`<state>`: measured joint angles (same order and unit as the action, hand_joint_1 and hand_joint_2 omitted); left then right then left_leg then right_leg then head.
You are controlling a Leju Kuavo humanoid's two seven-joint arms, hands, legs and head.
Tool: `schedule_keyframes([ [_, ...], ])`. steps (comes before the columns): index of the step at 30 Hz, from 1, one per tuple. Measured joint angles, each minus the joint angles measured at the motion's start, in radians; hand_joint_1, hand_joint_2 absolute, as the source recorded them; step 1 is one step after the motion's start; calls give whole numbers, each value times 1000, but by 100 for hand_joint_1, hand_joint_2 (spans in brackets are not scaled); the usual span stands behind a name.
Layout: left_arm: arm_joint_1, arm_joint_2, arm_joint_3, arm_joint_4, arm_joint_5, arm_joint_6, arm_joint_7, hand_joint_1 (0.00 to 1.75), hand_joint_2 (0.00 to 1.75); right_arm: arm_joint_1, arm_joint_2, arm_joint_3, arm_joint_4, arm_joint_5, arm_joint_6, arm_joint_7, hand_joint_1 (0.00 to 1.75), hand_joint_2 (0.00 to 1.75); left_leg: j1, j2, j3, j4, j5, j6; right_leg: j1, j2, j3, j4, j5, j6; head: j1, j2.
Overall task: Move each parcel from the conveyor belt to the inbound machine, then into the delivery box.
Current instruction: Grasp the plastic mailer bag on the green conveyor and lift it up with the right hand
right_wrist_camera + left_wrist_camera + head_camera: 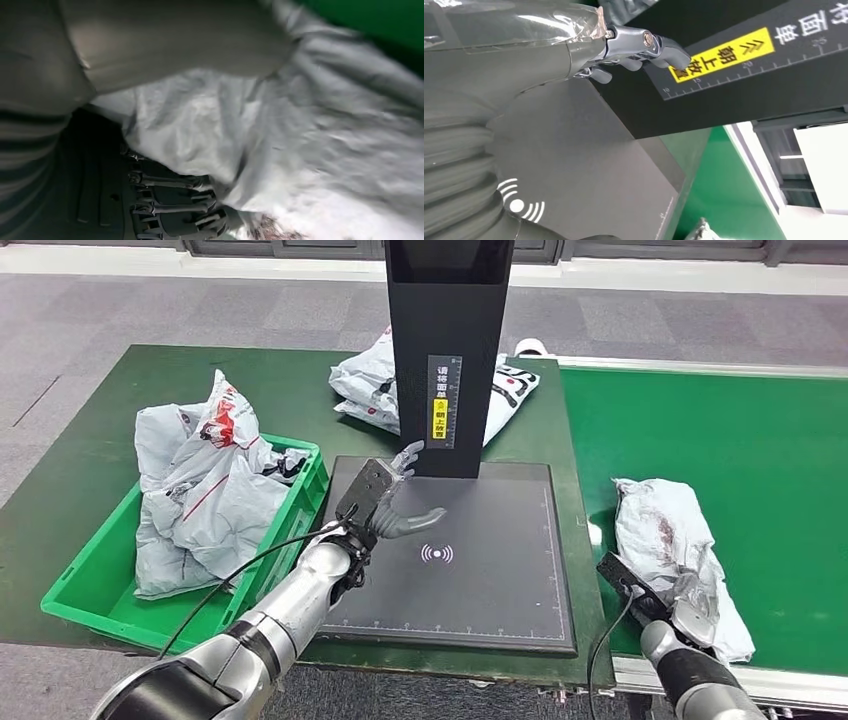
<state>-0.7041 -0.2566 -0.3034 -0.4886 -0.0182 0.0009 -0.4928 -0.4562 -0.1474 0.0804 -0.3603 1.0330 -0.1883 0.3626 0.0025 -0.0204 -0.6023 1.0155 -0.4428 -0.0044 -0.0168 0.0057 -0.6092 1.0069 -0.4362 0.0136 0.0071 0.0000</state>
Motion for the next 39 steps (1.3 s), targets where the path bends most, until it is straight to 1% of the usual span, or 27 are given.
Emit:
schedule_keyframes([
  [3, 9, 15, 1, 0, 15, 20, 8, 0, 175, 0, -2, 1, 0, 9, -38, -34, 175, 175, 0, 1, 2, 0, -1, 1, 0, 0, 2, 0, 0, 0, 0, 0],
  [8, 30, 37, 8, -14, 17, 25, 8, 0, 175, -5, -2, -12, -5, 26, -54, -62, 175, 175, 0, 1, 2, 1, -1, 1, 0, 0, 3, -1, 0, 0, 0, 0],
  [12, 41, 49, 17, -25, 15, 36, 8, 0, 175, -1, 3, -26, -14, 36, -93, -91, 175, 175, 0, 1, 3, 1, -1, 0, 0, 1, 3, -1, 1, 0, 0, 0],
  [20, 53, 57, 28, -38, 14, 42, 8, 0, 175, 2, 8, -33, -22, 40, -108, -104, 175, 175, 0, 1, 3, 0, -1, 0, 0, 1, 3, -1, 0, 0, 0, 0],
  [22, 56, 58, 29, -42, 12, 47, 7, 0, 175, 3, 11, -38, -27, 37, -137, -127, 175, 175, 0, 1, 2, 0, -1, 0, 0, 1, 3, 0, 0, 0, 0, 0],
  [24, 63, 61, 32, -48, 7, 62, 5, 0, 175, 11, 21, -46, -47, 29, -197, -180, 175, 175, 0, 1, 2, 0, -1, 0, 0, 1, 3, 0, 1, 0, 0, 0],
  [27, 82, 68, 43, -68, -6, 102, -6, 0, 175, 46, 53, -56, -155, 10, -287, -287, 175, 175, 0, 2, 2, 0, -1, 0, 0, 2, 2, 0, 1, 0, 0, 0],
  [33, 127, 79, 83, -127, -43, 163, -35, 0, 175, 159, 138, -36, -567, -68, -421, -526, 175, 175, 1, -1, 1, -1, 0, -1, 1, -1, 1, 1, -1, -2, 0, 0],
  [35, 132, 81, 98, -144, -51, 174, -39, 0, 175, 190, 166, -8, -687, -73, -441, -558, 175, 175, 1, 0, 1, -1, -1, -1, 1, 0, 0, 1, -1, -2, 0, 0],
  [39, 133, 82, 116, -165, -58, 182, -42, 0, 175, 234, 201, 41, -834, -74, -455, -563, 175, 175, 1, -1, 1, -1, -1, -2, 1, -1, 0, 1, -2, -3, 0, 0],
])
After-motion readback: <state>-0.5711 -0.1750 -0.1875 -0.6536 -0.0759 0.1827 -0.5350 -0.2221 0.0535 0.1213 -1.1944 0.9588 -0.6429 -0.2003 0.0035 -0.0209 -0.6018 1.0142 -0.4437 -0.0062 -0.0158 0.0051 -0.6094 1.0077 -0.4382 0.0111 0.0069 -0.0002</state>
